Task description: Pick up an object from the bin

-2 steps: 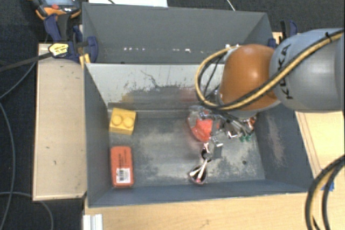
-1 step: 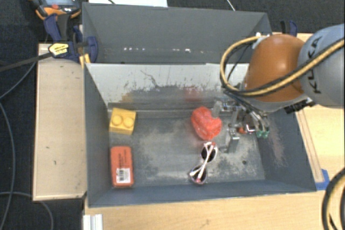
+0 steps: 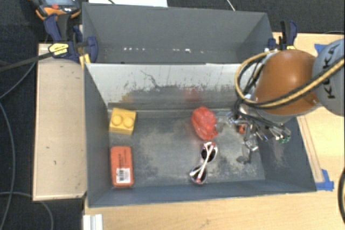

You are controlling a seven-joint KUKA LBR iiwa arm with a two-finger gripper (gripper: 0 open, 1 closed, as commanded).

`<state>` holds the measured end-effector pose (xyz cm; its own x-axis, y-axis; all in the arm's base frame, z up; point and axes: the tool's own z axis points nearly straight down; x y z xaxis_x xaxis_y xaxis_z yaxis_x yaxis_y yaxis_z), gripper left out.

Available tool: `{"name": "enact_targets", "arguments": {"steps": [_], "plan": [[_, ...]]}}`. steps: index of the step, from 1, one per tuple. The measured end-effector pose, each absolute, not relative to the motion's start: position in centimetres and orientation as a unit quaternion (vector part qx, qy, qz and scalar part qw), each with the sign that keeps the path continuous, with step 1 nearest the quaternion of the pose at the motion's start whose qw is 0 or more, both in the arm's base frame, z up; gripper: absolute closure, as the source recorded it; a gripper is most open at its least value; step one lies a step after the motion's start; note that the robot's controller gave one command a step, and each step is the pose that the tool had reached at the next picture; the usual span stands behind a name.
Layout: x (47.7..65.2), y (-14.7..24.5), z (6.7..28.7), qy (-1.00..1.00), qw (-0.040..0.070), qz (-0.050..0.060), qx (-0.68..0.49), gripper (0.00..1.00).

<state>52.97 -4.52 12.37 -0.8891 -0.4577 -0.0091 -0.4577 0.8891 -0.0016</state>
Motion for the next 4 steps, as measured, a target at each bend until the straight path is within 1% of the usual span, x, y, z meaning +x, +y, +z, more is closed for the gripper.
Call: {"name": "enact_targets", "arguments": {"steps": [1, 2, 3, 4], "plan": [[51.0, -3.0, 8.7, 0.984, 0.007, 0.001, -0.179, 0.00], [52.9, 2.6, 7.2, 0.984, -0.002, 0.001, -0.179, 0.00], [53.0, 6.5, 7.5, 0.991, 0.007, 0.001, -0.137, 1.00], [53.0, 6.5, 7.5, 0.990, 0.007, 0.001, -0.137, 1.00]]}}
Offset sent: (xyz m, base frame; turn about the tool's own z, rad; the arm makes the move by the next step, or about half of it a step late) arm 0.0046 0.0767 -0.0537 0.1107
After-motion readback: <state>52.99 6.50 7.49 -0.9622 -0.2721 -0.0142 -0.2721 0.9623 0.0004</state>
